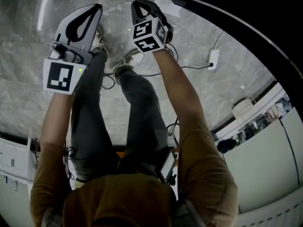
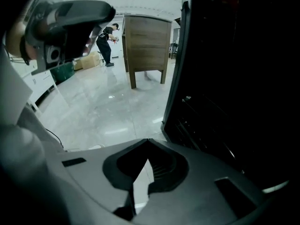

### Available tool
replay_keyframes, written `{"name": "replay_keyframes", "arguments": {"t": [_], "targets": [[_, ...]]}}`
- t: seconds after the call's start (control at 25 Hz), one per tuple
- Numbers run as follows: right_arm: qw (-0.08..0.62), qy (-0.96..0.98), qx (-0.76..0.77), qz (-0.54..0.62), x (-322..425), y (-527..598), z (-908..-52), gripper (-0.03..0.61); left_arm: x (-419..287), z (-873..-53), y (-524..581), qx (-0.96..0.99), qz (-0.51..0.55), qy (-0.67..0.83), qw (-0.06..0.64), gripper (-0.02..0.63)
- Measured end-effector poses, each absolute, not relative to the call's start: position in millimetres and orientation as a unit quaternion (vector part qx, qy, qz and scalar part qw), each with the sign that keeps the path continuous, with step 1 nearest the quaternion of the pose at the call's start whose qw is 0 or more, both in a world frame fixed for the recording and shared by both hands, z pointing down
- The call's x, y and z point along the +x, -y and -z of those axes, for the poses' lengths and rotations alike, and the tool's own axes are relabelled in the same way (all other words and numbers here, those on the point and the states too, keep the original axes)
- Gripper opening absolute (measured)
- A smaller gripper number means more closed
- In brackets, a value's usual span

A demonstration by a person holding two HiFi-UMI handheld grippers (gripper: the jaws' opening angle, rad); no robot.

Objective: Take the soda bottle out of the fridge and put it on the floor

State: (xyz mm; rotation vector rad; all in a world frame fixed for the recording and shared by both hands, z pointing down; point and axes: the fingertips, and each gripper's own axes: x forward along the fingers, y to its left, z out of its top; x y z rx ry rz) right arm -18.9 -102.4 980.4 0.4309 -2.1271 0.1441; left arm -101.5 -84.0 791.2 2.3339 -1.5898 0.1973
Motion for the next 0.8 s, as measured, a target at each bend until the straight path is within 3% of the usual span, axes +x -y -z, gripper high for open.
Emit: {"name": "replay_keyframes", "arguments": {"t": [0.32, 0.8], "targets": [[0.423, 0.892, 0.142, -0.072, -51, 68, -835, 0.002, -95, -683, 74, 0.809, -0.052, 0.566, 0.15, 0.003], [0.334, 0.913, 0.223, -0.071, -9, 62, -601, 0.002, -46, -501, 51, 0.828, -0.032, 0.545, 0.124, 0.003]]}}
